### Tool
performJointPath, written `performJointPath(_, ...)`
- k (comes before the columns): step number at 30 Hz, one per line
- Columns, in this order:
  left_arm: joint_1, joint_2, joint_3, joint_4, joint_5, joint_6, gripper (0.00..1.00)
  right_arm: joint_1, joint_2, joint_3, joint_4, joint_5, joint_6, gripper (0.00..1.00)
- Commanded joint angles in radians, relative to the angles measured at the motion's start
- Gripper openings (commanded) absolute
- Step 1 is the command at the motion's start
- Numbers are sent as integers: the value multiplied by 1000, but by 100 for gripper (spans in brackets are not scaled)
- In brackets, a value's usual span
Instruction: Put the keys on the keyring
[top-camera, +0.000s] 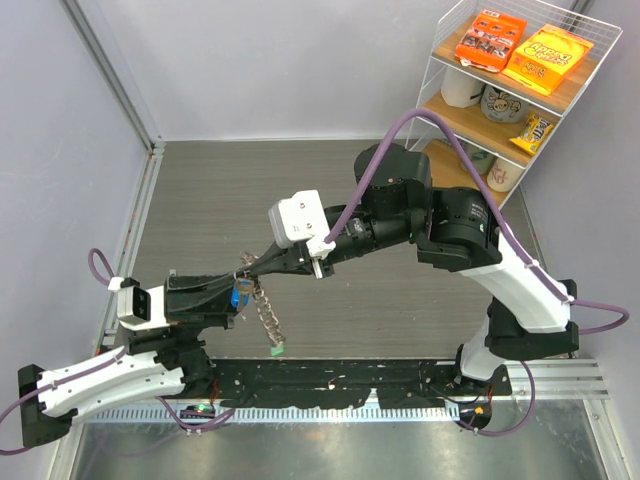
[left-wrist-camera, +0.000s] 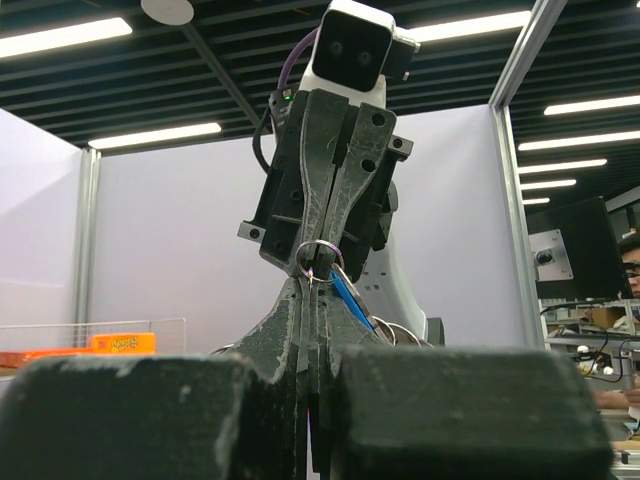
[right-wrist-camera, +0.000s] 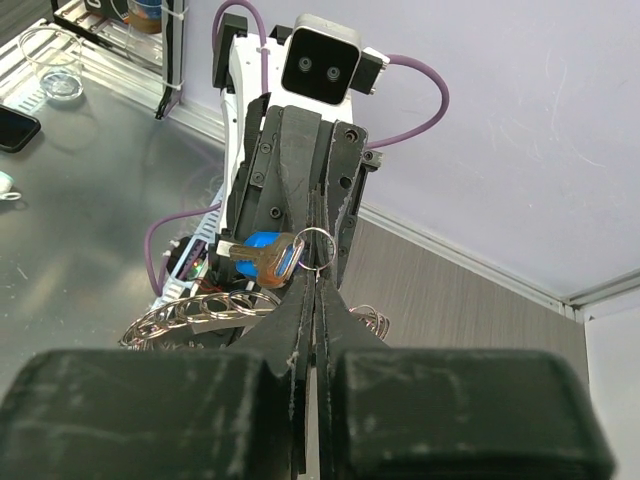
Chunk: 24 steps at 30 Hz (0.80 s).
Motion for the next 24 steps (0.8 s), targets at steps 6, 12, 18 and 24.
performJointPath(6, 1, -41, 21, 19, 15, -34, 12, -17, -106, -130, 97, 12, 28, 5)
performJointPath(12, 1, -105, 26, -77, 5, -48, 35, -16, -175, -225, 163, 52, 50, 5)
performJointPath(18, 1, -164, 26, -151, 5, -58, 44, -16, -251, -323, 238, 83, 79, 6)
performJointPath(24, -1, -193, 33, -231, -18, -57, 45, -16, -287, -357, 236, 96, 102, 5)
